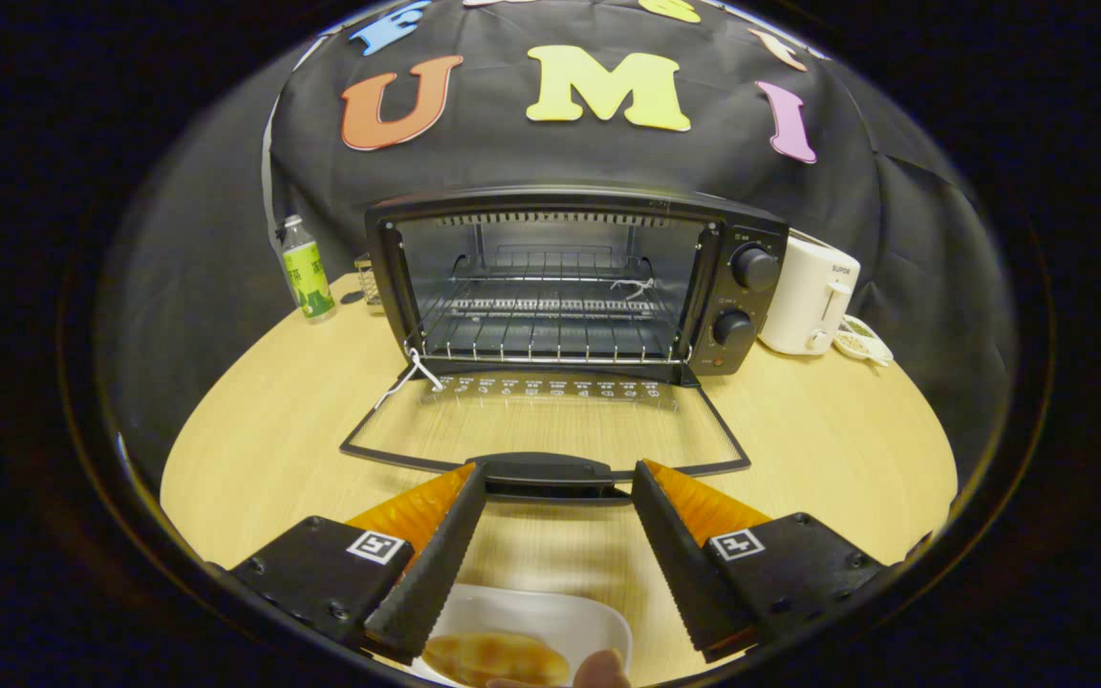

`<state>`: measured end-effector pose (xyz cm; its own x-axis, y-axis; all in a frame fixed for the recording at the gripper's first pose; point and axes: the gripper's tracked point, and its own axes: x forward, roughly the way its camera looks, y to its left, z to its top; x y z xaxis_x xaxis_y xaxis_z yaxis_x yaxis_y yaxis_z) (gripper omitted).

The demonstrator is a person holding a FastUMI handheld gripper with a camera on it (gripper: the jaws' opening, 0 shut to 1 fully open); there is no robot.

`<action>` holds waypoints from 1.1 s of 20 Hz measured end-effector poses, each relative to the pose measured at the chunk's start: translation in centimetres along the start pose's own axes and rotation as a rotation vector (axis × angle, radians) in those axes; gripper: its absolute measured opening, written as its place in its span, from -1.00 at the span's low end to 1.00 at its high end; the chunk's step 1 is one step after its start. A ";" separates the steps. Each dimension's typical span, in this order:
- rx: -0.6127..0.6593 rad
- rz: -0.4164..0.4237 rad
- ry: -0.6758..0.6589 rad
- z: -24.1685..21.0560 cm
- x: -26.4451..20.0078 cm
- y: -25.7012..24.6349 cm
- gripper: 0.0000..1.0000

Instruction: Open the toaster oven, put the food inside, and close the toaster oven door.

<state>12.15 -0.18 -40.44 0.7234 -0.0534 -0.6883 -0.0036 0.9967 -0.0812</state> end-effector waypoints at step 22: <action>-0.045 0.214 -0.236 -9.0 -13.0 1.2 1.00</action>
<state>-3.49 1.12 -38.06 0.8431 0.1786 -0.5073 -0.2004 0.9796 0.0119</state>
